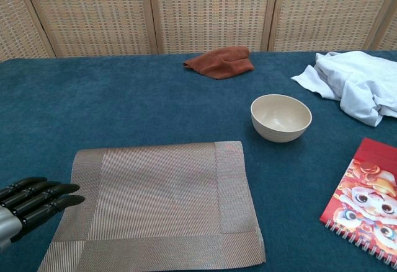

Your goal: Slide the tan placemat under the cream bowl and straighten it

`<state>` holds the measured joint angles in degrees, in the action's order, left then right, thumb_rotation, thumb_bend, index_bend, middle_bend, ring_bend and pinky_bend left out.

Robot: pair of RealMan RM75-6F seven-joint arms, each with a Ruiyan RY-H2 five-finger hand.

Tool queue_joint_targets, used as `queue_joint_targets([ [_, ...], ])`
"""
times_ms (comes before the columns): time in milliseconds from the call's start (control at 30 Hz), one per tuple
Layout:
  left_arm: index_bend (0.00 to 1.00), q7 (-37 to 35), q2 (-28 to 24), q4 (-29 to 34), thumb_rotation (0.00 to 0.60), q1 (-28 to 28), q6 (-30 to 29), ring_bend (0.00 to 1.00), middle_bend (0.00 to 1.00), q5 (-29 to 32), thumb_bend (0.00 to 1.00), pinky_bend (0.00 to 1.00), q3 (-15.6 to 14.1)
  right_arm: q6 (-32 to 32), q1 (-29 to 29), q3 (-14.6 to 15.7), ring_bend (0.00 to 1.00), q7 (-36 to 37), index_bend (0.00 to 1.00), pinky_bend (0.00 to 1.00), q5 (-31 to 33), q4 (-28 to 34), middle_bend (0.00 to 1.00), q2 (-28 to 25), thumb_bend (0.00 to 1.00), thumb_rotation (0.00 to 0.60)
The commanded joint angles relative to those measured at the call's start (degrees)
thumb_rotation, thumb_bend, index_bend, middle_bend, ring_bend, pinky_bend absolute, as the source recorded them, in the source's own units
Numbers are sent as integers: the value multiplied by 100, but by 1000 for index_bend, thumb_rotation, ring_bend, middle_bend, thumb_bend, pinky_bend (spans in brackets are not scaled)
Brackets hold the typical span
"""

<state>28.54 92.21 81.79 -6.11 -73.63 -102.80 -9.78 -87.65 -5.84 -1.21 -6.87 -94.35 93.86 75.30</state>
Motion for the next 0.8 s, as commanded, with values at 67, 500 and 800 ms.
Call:
queue_joint_targets([
  [67,5,103,144,-20,600,-49,71,0,0,15,271,0,13,-23,2,-14,0,53,47,0,-3,-1,0,-12,213,600],
  [500,26,280,304,-35,600,-105,69,0,0,78,284,0,33,-27,3,-31,0,108,47,0,16,5,0,-32,213,600],
  [800,32,328,283,-21,600,-144,32,0,0,118,411,0,56,-22,5,-25,0,99,47,0,13,8,0,-27,213,600],
])
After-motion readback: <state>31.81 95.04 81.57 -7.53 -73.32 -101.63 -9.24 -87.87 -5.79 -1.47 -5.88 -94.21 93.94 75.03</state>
